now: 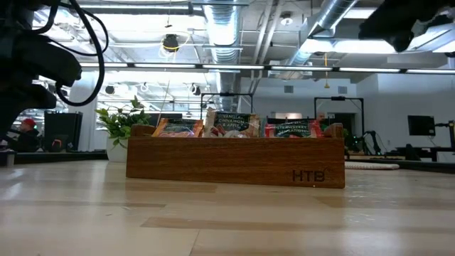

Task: Pick & Place Tea
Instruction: Put the red tea bag into the right section of the wooden organizer

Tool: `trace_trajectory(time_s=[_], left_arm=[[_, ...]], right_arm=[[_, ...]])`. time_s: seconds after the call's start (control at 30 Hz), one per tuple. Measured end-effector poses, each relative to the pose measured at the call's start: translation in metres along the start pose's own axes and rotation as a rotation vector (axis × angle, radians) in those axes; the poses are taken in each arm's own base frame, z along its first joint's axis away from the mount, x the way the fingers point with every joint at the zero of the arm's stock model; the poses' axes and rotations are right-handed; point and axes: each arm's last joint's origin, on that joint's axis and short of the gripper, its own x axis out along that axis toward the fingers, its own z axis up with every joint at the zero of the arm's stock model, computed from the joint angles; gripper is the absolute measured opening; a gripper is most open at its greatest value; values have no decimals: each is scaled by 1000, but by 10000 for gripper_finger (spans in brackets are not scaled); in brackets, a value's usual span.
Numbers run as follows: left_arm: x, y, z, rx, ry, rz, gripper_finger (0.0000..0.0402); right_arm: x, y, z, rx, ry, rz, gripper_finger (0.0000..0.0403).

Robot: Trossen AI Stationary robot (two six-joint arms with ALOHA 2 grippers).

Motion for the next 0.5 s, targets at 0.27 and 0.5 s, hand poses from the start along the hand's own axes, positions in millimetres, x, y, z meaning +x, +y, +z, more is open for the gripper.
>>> trace_trajectory(time_s=[0.27, 0.5], left_arm=[[0, -1, 1, 3, -15, -9, 126], [0, -1, 2, 3, -19, -12, 126]], right_arm=[[-11, -13, -12, 18, -289, 227, 75], [2, -25, -47, 63, -323, 260, 74]])
